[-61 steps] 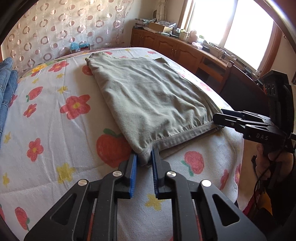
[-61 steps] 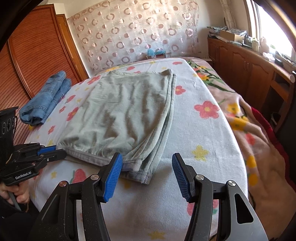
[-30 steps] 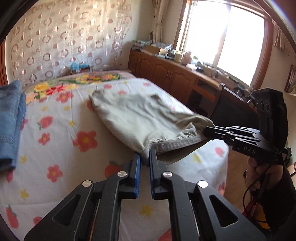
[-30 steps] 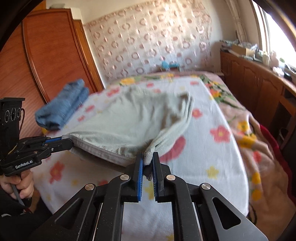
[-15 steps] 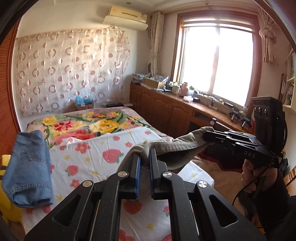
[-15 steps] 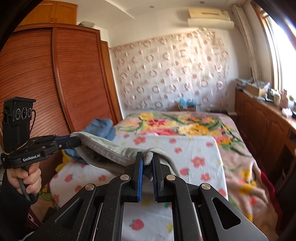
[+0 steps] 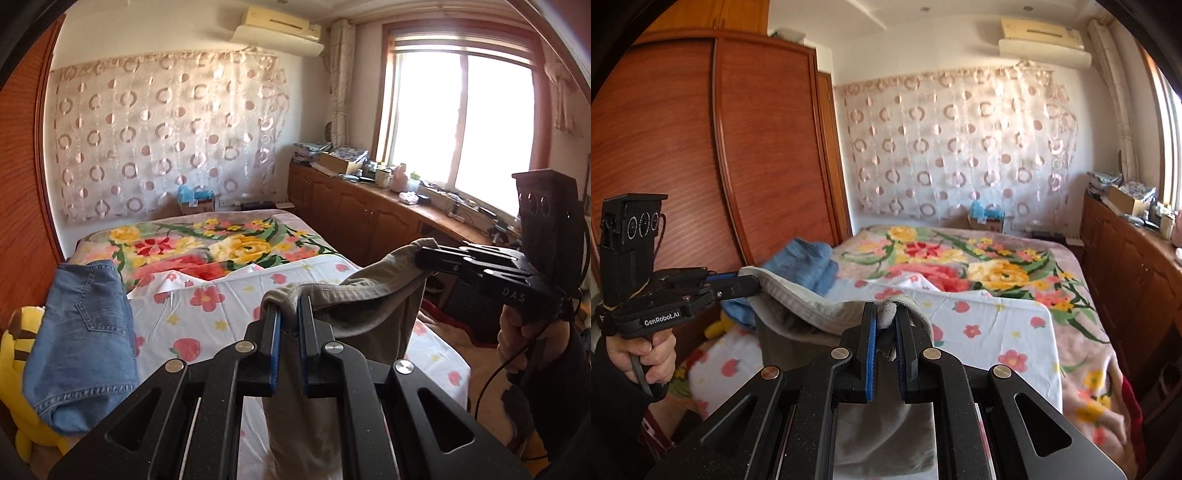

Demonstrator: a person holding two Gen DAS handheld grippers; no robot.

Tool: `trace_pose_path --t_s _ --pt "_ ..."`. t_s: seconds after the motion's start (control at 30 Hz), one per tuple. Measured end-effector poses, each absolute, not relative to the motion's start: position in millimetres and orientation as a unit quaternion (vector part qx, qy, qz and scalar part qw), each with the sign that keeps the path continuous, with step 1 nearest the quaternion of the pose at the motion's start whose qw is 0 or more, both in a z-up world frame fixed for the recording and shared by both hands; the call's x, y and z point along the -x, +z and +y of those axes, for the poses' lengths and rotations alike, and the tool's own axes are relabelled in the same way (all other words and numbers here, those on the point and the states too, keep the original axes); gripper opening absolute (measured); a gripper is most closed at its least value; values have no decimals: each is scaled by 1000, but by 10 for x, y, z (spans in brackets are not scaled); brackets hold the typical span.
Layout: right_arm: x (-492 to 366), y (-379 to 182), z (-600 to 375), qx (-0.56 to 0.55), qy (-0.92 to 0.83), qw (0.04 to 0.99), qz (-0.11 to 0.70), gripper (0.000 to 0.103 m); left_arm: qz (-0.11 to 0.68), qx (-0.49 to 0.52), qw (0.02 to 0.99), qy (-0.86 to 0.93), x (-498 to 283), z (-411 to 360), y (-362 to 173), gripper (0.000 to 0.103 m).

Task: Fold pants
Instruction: 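Fold the hem toward the waistband with the left gripper while the right gripper holds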

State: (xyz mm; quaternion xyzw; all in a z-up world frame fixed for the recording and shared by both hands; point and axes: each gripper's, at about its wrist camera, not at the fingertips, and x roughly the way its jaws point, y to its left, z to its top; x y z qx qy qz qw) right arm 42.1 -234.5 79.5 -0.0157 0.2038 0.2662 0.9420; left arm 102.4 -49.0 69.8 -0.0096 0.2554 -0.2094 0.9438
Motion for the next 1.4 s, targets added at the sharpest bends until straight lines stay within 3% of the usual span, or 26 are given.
trace_pose_path --t_s 0.23,0.43,0.83,1.4 --pt "-1324 1298 -2101 31 246 950 188 9 229 8 957 -178 -1867 -391 1158 9" --pt "-1712 1723 -1973 24 241 959 150 9 208 -21 964 -165 -2029 -355 1340 9" --pt "-1311 481 -1662 31 278 905 321 9 351 -25 922 -163 -1172 -281 -254 9" --pt "-273 209 -1837 17 274 892 360 9 382 -11 908 -173 -332 -416 -523 9"
